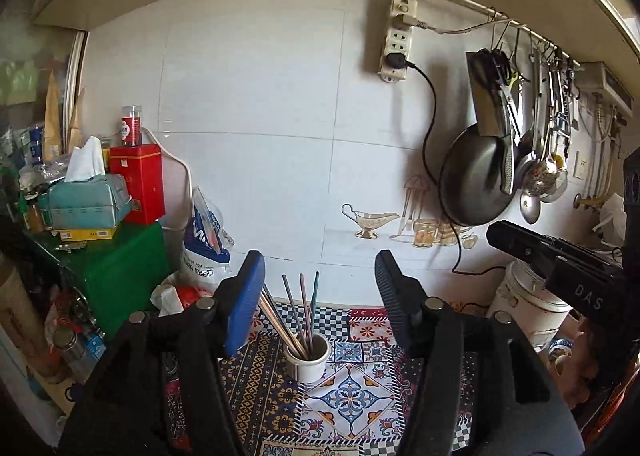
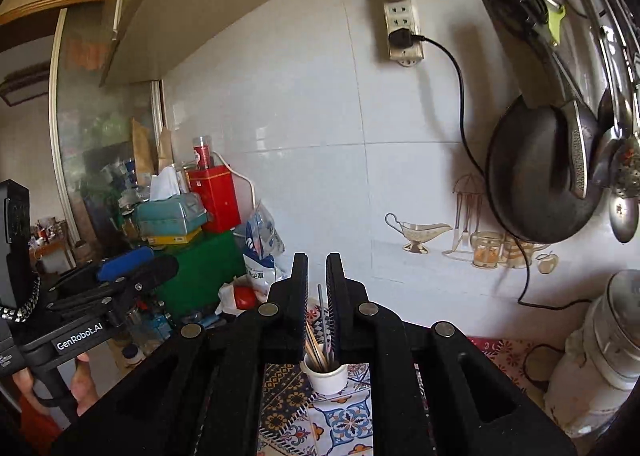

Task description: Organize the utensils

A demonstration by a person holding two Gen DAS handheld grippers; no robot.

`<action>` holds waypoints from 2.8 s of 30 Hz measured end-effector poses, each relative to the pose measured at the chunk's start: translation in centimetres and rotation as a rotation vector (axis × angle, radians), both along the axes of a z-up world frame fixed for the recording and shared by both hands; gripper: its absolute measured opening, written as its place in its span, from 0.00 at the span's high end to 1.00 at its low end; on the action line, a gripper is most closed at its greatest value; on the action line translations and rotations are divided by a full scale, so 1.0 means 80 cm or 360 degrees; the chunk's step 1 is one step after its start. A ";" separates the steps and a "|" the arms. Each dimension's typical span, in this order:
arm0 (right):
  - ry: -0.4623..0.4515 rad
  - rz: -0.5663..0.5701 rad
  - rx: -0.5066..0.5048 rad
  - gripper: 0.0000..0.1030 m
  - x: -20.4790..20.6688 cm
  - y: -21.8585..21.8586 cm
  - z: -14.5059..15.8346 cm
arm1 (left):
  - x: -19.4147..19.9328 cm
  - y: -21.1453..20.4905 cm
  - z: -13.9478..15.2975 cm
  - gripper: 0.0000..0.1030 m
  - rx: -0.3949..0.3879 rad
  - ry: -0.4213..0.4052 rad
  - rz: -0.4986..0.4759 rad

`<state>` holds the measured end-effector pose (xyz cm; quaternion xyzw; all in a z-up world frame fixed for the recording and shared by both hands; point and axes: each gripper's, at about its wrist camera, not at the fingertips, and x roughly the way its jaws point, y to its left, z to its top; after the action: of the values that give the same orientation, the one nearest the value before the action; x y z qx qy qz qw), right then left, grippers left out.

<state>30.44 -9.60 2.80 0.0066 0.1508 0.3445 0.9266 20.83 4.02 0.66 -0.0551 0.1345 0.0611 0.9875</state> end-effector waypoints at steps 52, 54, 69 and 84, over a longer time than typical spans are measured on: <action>-0.0102 -0.0508 -0.0078 0.01 -0.151 -0.053 -0.011 | -0.132 -0.043 -0.024 0.01 0.0087 -0.0056 0.0133; -0.0101 -0.0507 -0.0077 0.01 -0.151 -0.053 -0.011 | -0.131 -0.044 -0.024 0.01 0.0087 -0.0061 0.0134; -0.0122 -0.0510 -0.0079 0.01 -0.151 -0.055 -0.008 | -0.129 -0.054 -0.017 0.01 0.0079 -0.0090 0.0123; -0.0133 -0.0520 -0.0080 0.01 -0.142 -0.057 -0.006 | -0.119 -0.054 -0.016 0.01 0.0037 -0.0090 0.0106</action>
<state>19.10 -14.18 2.32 -0.0066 0.1177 0.1854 0.9756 11.30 -0.30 -0.66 -0.0498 0.1040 0.0941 0.9889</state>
